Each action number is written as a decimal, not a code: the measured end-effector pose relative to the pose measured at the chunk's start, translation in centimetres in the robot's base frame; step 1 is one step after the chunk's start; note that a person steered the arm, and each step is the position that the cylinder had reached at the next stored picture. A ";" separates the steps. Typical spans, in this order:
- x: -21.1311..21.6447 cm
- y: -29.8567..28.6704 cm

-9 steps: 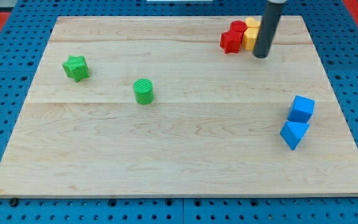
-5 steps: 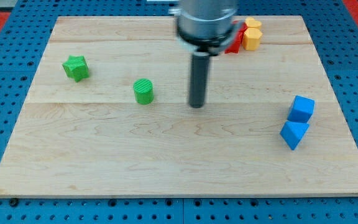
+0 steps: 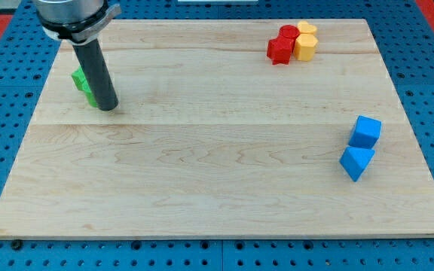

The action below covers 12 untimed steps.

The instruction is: Push the green circle along with the green star to the top left

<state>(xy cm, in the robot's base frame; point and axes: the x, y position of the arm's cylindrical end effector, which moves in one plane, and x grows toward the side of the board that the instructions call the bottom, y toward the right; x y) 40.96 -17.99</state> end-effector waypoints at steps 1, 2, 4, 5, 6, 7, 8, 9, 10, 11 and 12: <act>0.0 -2.4; 0.0 -4.5; -0.2 -5.4; -1.6 -5.6; -2.2 -5.6; -3.5 -5.6; -5.0 -5.4; -6.5 -5.1; -8.9 -5.0; -9.8 -4.0; -11.5 -3.7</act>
